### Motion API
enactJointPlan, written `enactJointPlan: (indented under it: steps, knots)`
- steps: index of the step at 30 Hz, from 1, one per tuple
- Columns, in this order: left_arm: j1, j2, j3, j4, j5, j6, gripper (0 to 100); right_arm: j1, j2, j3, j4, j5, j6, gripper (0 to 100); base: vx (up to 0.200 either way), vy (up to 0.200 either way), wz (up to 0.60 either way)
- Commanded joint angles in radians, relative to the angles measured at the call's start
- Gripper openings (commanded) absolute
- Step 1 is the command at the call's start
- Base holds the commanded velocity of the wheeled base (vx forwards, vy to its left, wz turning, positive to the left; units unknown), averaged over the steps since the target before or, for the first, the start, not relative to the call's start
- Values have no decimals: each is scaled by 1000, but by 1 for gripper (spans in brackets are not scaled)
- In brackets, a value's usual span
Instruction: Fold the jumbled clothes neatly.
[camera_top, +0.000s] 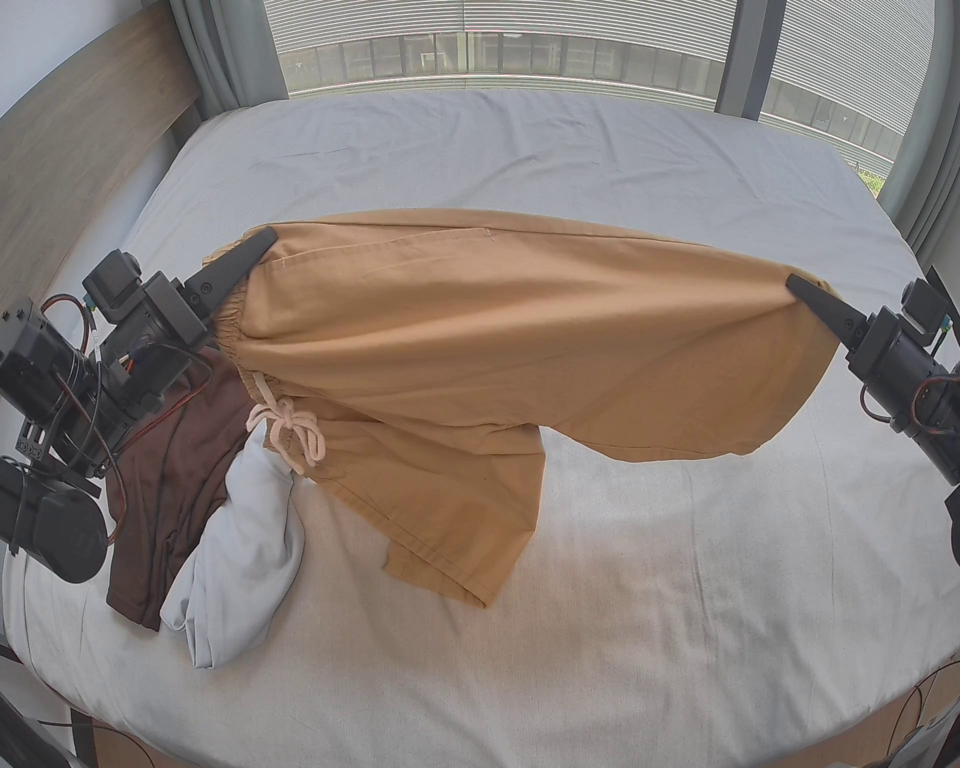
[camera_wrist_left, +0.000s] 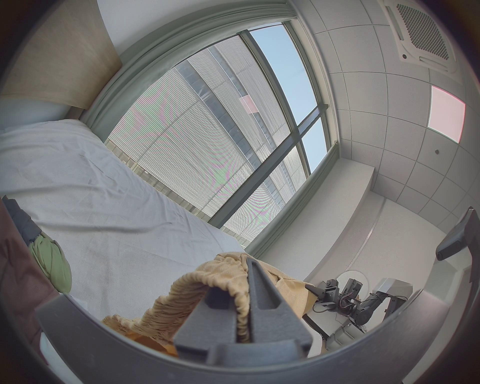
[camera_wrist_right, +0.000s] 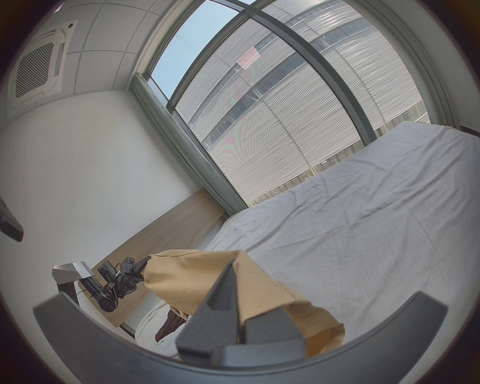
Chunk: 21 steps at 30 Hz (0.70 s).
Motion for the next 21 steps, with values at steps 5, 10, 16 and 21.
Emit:
enactJointPlan:
  steps: [5,10,16,21]
  knots:
    - [3,2,-5,-1,1,-1,0,-2,2,1,0,2,0,0,0,0,0]
    - [1,3,-8,-1,1,-1,0,-2,7,1,0,2,0,0,0,0,0]
    - [-2,3,-18,-1,1,4,0,7,31,-18,-2,1,0,0,0,0,0]
    - [3,3,-21,-1,2,1,0,5,90,-76,-2,-1,-1,0,0,0,0]
